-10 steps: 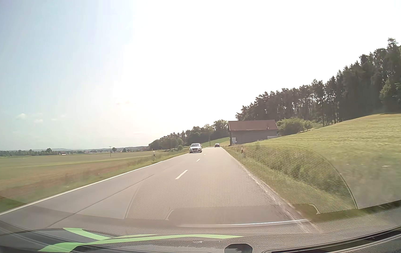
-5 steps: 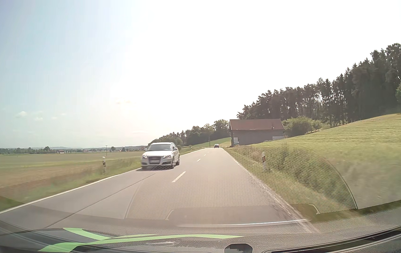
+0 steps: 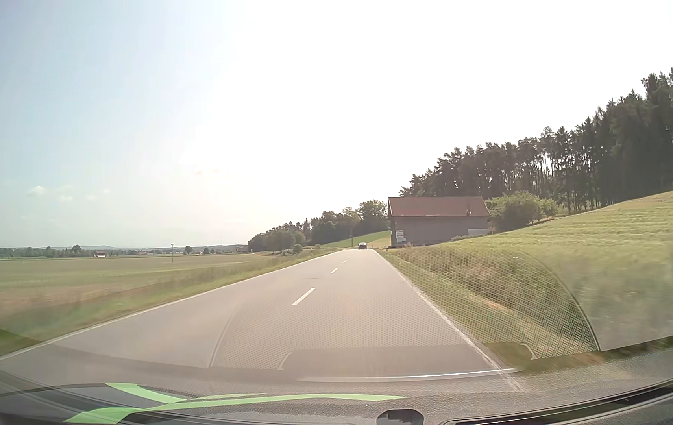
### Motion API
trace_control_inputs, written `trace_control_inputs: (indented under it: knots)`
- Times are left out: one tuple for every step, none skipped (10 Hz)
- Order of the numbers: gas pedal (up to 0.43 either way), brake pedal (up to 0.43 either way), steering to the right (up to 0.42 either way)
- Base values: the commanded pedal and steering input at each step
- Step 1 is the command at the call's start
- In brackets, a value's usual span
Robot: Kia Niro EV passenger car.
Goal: Follow the waypoints while adhering to traffic rules and regulations
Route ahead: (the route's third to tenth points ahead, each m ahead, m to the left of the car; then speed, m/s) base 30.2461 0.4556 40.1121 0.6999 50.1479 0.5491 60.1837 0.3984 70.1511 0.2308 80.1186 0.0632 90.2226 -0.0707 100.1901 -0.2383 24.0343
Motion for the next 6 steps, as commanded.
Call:
trace_control_inputs:
  knots:
    - [0.177, 0.000, -0.003]
    - [0.189, 0.000, -0.003]
    - [0.209, 0.000, -0.003]
    - [0.209, 0.000, -0.003]
    - [0.209, 0.000, -0.003]
    - [0.209, 0.000, -0.003]
